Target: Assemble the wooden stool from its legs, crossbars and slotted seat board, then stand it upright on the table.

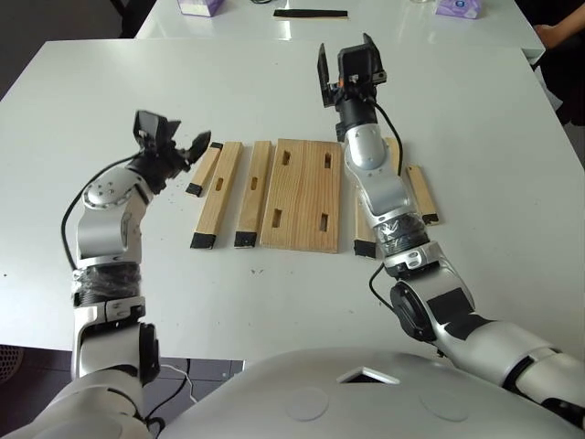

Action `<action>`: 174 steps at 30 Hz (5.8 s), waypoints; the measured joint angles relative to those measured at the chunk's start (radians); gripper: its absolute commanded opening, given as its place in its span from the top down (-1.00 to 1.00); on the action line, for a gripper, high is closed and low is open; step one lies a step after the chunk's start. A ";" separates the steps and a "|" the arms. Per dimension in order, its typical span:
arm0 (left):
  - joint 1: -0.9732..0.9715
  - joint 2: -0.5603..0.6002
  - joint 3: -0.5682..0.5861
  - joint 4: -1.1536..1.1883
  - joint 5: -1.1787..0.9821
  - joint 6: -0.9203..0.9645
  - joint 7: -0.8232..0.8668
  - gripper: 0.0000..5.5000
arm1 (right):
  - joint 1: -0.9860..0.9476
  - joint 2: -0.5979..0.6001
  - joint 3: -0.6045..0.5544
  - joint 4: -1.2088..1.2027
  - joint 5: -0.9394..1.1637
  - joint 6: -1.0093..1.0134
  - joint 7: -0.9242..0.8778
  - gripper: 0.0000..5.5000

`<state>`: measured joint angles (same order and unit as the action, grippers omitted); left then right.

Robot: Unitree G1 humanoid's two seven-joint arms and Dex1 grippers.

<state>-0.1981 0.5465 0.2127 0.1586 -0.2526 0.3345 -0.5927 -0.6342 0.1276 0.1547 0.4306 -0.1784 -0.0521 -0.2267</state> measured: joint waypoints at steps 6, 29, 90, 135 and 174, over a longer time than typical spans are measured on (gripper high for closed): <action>0.038 0.032 -0.010 0.097 0.022 -0.042 -0.041 -0.22 | 0.021 0.002 0.001 0.002 0.002 0.001 0.005 -0.31; 0.070 0.037 -0.043 0.123 0.037 0.035 -0.078 0.51 | 0.028 0.003 0.001 0.002 0.003 -0.002 -0.004 -0.32; -0.128 -0.157 -0.021 -0.484 -0.845 0.328 -0.234 0.51 | -0.356 -0.472 -0.309 -0.279 1.177 1.074 1.187 0.14; -0.223 -0.680 -0.066 -0.278 -0.301 -0.054 0.617 0.15 | -0.057 -0.826 -0.019 -0.038 0.449 0.253 1.536 0.52; -0.291 -0.739 -0.192 0.003 -0.048 -0.173 0.752 0.15 | -0.016 -0.800 -0.004 0.071 0.393 0.198 1.624 0.52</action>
<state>-0.4890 -0.1927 0.0206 0.1612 -0.3010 0.1612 0.1595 -0.6498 -0.6722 0.1509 0.5019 0.2149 0.1457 1.3976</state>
